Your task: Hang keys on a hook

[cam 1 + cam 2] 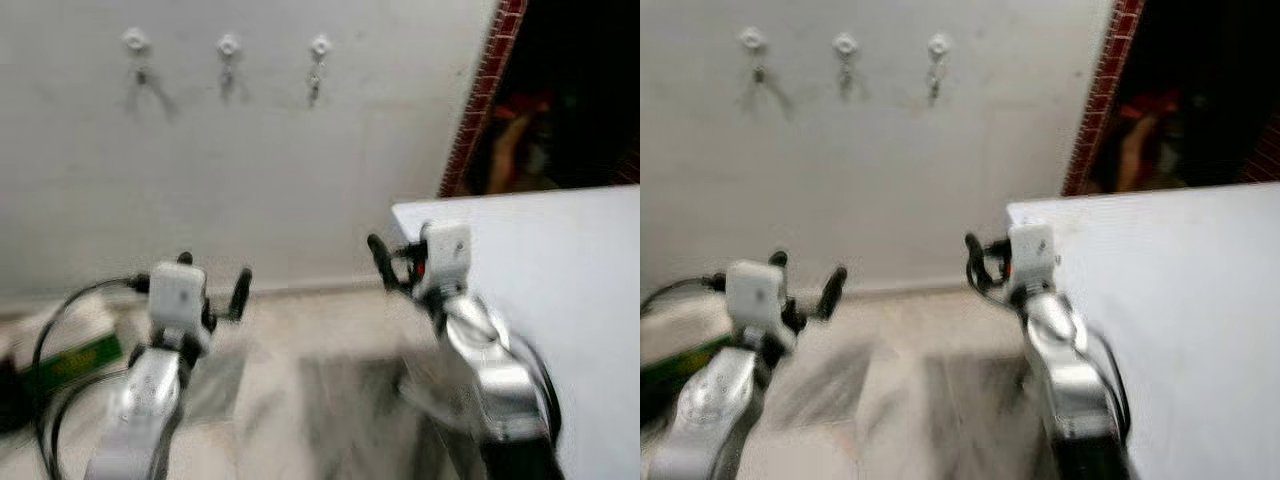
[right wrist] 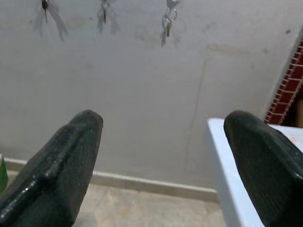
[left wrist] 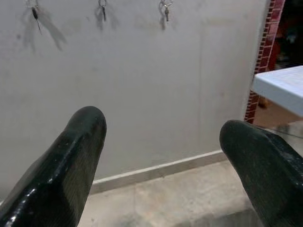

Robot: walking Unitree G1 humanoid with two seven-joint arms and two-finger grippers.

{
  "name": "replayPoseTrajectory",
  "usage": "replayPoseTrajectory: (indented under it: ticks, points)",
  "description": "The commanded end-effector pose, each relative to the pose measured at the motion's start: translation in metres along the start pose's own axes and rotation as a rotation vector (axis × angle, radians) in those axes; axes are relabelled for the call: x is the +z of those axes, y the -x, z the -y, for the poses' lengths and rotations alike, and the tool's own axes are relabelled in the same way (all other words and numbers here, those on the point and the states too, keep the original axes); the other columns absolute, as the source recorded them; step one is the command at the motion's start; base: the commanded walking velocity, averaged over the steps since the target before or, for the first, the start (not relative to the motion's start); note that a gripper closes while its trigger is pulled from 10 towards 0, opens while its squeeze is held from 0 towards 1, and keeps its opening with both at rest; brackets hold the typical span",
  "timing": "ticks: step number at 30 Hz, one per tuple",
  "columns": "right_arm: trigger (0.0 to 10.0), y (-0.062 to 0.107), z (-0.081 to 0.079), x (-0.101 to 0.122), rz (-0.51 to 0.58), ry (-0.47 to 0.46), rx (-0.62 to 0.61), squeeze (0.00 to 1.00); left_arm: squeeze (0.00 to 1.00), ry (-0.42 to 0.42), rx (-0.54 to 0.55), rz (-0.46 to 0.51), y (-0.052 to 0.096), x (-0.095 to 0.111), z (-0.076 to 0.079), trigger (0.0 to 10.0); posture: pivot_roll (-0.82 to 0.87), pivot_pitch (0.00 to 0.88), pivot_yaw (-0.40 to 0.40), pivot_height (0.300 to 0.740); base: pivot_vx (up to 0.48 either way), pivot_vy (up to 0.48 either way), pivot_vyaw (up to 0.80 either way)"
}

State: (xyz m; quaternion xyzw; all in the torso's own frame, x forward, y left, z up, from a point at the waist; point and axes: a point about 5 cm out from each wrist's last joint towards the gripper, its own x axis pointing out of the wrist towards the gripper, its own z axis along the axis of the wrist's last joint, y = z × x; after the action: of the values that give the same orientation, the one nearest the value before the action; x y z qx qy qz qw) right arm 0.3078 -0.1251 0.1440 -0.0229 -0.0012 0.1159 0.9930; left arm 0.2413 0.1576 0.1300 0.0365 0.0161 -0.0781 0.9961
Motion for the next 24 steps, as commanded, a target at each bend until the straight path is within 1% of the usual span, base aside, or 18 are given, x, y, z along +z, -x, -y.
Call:
replayPoseTrajectory:
  ticks: [1, 4, 16, 17, 18, 24]
  points:
    - [10.0, -0.0017, 0.0003, 0.0031, 0.010, -0.001, -0.005, 0.00, 0.00, -0.009, 0.005, 0.006, -0.0025, 0.0032, -0.0026, 10.0, 0.06, 0.000, -0.030, 0.740, 0.000, 0.416, 0.00]
    - [10.0, -0.0023, -0.0002, 0.0034, 0.011, 0.001, -0.004, 0.00, 0.00, 0.002, 0.005, 0.001, -0.0030, 0.0018, -0.0032, 10.0, 0.06, 0.000, -0.030, 0.740, 0.000, 0.480, 0.00]
    - [10.0, -0.0026, -0.0002, 0.0033, 0.009, 0.004, -0.005, 0.00, 0.00, -0.005, -0.004, 0.001, -0.0043, 0.0019, -0.0017, 10.0, 0.05, 0.000, -0.022, 0.740, 0.000, 0.480, 0.00]
    - [10.0, -0.0029, -0.0005, 0.0036, 0.009, 0.007, -0.005, 0.00, 0.00, -0.030, -0.003, 0.008, -0.0046, 0.0028, -0.0018, 10.0, 0.05, 0.000, -0.020, 0.740, 0.000, 0.000, 0.00]
    - [10.0, -0.0030, -0.0005, 0.0037, 0.009, 0.007, -0.004, 0.00, 0.00, -0.031, -0.006, 0.009, -0.0047, 0.0027, -0.0015, 10.0, 0.05, 0.000, -0.020, 0.740, 0.000, 0.000, 0.00]
    - [10.0, -0.0046, -0.0003, 0.0041, 0.007, 0.012, -0.009, 0.00, 0.00, -0.019, -0.014, 0.004, -0.0063, 0.0010, 0.0009, 10.0, 0.04, 0.000, -0.017, 0.740, 0.000, 0.000, 0.00]
